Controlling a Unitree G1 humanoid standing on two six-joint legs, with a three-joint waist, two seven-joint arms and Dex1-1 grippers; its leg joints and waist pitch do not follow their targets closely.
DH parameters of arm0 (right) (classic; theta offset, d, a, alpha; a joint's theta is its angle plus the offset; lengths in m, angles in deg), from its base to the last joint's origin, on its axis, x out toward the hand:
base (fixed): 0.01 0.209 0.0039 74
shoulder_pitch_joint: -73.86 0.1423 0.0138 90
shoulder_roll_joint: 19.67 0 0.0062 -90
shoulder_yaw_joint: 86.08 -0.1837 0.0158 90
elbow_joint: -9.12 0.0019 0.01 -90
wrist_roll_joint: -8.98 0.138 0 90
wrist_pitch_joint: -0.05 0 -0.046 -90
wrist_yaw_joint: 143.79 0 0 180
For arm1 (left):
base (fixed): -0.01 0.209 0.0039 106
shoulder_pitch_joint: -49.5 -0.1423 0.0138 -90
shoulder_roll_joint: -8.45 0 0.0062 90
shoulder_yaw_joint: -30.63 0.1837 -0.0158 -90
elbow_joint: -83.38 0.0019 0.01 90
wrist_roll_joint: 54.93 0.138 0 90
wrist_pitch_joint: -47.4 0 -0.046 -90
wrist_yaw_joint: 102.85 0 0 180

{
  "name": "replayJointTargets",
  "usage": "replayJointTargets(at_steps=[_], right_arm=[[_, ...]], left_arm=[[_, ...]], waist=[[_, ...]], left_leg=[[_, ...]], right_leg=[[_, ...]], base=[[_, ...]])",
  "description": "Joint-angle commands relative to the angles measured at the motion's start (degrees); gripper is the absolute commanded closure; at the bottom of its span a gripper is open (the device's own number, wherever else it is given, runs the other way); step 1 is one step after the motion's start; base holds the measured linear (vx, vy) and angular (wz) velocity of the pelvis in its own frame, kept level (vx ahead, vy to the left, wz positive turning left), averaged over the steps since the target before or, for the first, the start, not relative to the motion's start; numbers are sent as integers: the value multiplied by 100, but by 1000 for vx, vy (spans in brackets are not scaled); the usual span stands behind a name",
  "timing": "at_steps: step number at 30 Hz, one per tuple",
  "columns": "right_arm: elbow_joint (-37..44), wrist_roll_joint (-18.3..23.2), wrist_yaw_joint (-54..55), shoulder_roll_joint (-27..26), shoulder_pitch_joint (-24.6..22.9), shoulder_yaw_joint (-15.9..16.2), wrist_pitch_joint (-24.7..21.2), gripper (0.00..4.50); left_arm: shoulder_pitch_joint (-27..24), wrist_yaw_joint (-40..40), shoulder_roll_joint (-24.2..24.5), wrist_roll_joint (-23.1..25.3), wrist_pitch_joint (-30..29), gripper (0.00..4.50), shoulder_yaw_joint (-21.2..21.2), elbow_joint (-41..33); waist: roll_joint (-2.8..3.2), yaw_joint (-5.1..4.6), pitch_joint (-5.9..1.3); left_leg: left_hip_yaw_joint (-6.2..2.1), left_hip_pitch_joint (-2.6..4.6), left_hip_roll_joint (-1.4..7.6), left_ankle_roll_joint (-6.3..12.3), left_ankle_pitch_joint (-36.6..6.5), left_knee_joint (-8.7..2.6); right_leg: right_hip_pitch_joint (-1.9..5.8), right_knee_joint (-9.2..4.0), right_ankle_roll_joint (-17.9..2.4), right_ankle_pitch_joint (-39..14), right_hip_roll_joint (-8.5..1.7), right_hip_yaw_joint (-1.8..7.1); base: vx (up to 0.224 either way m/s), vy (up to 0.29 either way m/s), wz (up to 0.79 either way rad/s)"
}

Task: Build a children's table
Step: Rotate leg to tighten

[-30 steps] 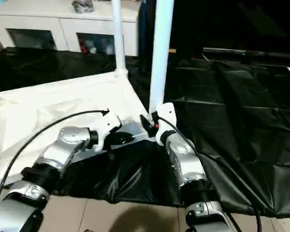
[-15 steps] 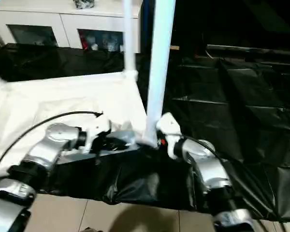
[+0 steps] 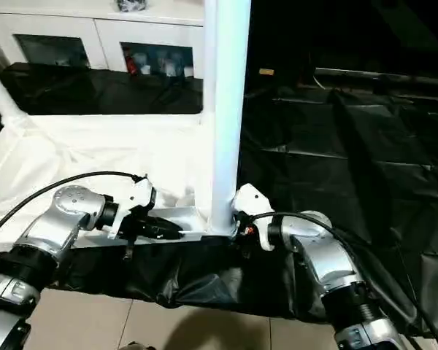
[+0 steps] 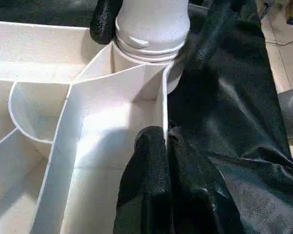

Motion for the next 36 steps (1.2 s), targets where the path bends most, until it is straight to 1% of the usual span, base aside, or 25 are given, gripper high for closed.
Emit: replayJointTargets(at_steps=[1, 4, 5, 6, 7, 9, 14, 15, 16, 18, 19, 20, 21, 22, 23, 24, 26, 28, 29, 30, 31, 32, 33, 35, 36], right_arm=[[8, 19, -106, -2, -8, 176, -76, 117], [-7, 12, -101, -15, -11, 199, -83, 151], [2, 15, -111, -15, -14, 201, -94, 151], [10, 18, -122, -15, -16, 202, -103, 160], [3, 17, -154, -14, -10, 213, -101, 170], [-29, 14, -195, -17, 8, 228, -87, 173], [-153, 72, -176, -117, 18, 208, -113, 179], [-295, 61, 111, -326, -12, 148, -66, 180], [-295, 61, 111, -326, -12, 148, -66, 180], [-466, -4, 524, -528, -1, 88, -58, 180], [-624, -82, 902, -699, 21, 41, -70, 180], [-793, -182, 1348, -909, 54, -7, -77, 180], [-941, -264, 1787, -1126, 92, -65, -73, 180], [-1020, -276, 2136, -1341, 124, -137, -100, 180], [-1042, -265, 2280, -1444, 136, -174, -123, 180], [-1096, -295, 2593, -1633, 180, -232, -166, 181], [-1196, -368, 3041, -1895, 252, -303, -193, 181], [-1273, -394, 3228, -2026, 304, -326, -190, 181], [-1361, -434, 3397, -2153, 363, -323, -176, 181], [-1480, -468, 3607, -2412, 463, -328, -60, 181], [-1487, -453, 3600, -2482, 486, -333, -2, 181], [-1487, -422, 3585, -2529, 497, -347, 43, 146], [-1433, -356, 3499, -2528, 483, -381, 21, 111], [-1377, -314, 3429, -2494, 464, -414, -9, 109], [-1259, -280, 3278, -2350, 415, -438, -64, 102]], left_arm=[[14, 142, -58, -180, 4, 450, 56, -280], [-23, 158, -32, -195, -22, 450, 41, -332], [-31, 167, -17, -197, -28, 450, 40, -343], [-38, 175, -3, -198, -33, 450, 40, -351], [-42, 179, 16, -195, -40, 450, 41, -354], [-47, 178, 30, -204, -61, 450, 37, -364], [-92, 57, 25, -177, -105, 450, 26, -432], [-57, -436, -104, -33, -90, 450, -34, -355], [-57, -436, -104, -33, -90, 450, -34, -355], [7, -862, -257, 49, -73, 450, -96, -258], [71, -1196, -399, 87, -90, 450, -156, -175], [135, -1523, -565, 124, -178, 450, -195, -115], [185, -1792, -722, 166, -273, 450, -203, -73], [211, -1969, -852, 218, -347, 450, -169, -58], [219, -2039, -908, 245, -374, 450, -146, -55], [245, -2246, -1035, 269, -439, 450, -153, -26], [274, -2509, -1196, 276, -531, 450, -169, -1], [293, -2607, -1274, 276, -565, 450, -165, 14], [317, -2723, -1356, 297, -588, 450, -166, 44], [351, -2834, -1485, 350, -577, 450, -141, 86], [362, -2827, -1512, 362, -555, 450, -134, 99], [369, -2812, -1523, 372, -553, 450, -128, 97], [375, -2768, -1499, 375, -559, 450, -119, 84], [377, -2723, -1461, 372, -539, 450, -116, 83], [368, -2588, -1355, 353, -455, 450, -114, 86]], waist=[[-18, -1, -364], [-29, 1, -370], [-63, 8, -370], [-57, 7, -368], [-83, 6, -369], [-67, 11, -367], [-67, 28, -371], [-75, 21, -367], [-72, 24, -363], [-72, 25, -339], [-63, 15, -324], [-71, -1, -310], [-38, -39, -305], [-42, -52, -296], [-54, -82, -304], [-57, -93, -307], [-46, -135, -314], [-47, -155, -313], [-31, -148, -328], [-32, -151, -325], [-9, -159, -331], [-20, -151, -335], [29, -143, -344], [11, -152, -348], [54, -147, -352]], left_leg=[[1, 79, 136, 204, -1232, -314], [0, 75, 138, 207, -1174, -312], [2, 72, 135, 228, -1129, -309], [3, 71, 133, 233, -1122, -310], [10, 71, 134, 242, -1103, -305], [9, 71, 134, 241, -1084, -304], [7, 69, 135, 244, -1070, -300], [10, 65, 132, 240, -1093, -301], [8, 72, 133, 223, -1115, -301], [5, 84, 131, 165, -1276, -318], [-1, 97, 134, 94, -1408, -332], [-18, 106, 122, 11, -1575, -349], [-19, 125, 117, -85, -1703, -356], [-29, 142, 117, -128, -1793, -362], [-54, 136, 106, -186, -1878, -375], [-58, 132, 108, -180, -1893, -377], [-54, 130, 112, -161, -1897, -371], [-51, 118, 98, -137, -1876, -372], [-44, 123, 99, -115, -1841, -358], [-46, 112, 102, -111, -1807, -363], [-53, 94, 95, -125, -1757, -371], [-47, 99, 94, -115, -1733, -363], [-53, 99, 98, -95, -1702, -362], [-44, 93, 97, -67, -1688, -362], [-51, 97, 99, -74, -1671, -363]], right_leg=[[284, -391, -1357, -746, -369, 215], [289, -378, -1354, -689, -368, 216], [291, -369, -1344, -689, -369, 214], [290, -372, -1338, -700, -369, 215], [290, -374, -1333, -686, -367, 216], [283, -368, -1331, -674, -367, 216], [288, -359, -1350, -631, -374, 216], [282, -363, -1351, -660, -375, 215], [276, -373, -1343, -713, -384, 216], [264, -411, -1279, -1028, -382, 219], [242, -432, -1219, -1292, -389, 222], [239, -465, -1137, -1644, -398, 213], [208, -497, -1059, -1895, -386, 217], [194, -513, -1015, -2050, -391, 215], [211, -514, -937, -2247, -393, 205], [212, -530, -901, -2284, -399, 208], [185, -530, -897, -2186, -391, 226], [187, -528, -919, -2063, -370, 224], [190, -526, -926, -1956, -376, 233], [190, -519, -940, -1891, -379, 236], [204, -509, -954, -1789, -376, 232], [210, -504, -967, -1680, -373, 232], [220, -483, -1000, -1543, -373, 233], [231, -476, -1036, -1376, -361, 232], [233, -464, -1053, -1311, -364, 232]], base=[[0, 0, 0], [0, 0, 0], [0, 0, 0], [0, 0, 0], [0, 0, 0], [0, 0, 0], [0, 0, 0], [0, 0, 0], [0, 0, 0], [0, 0, 0], [0, 0, 0], [0, 0, 0], [0, 0, 0], [0, 0, 0], [0, 0, 0], [0, 0, 0], [0, 0, 0], [0, 0, 0], [0, 0, 0], [0, 0, 0], [0, 0, 0], [0, 0, 0], [0, 0, 0], [0, 0, 0], [0, 0, 0]])
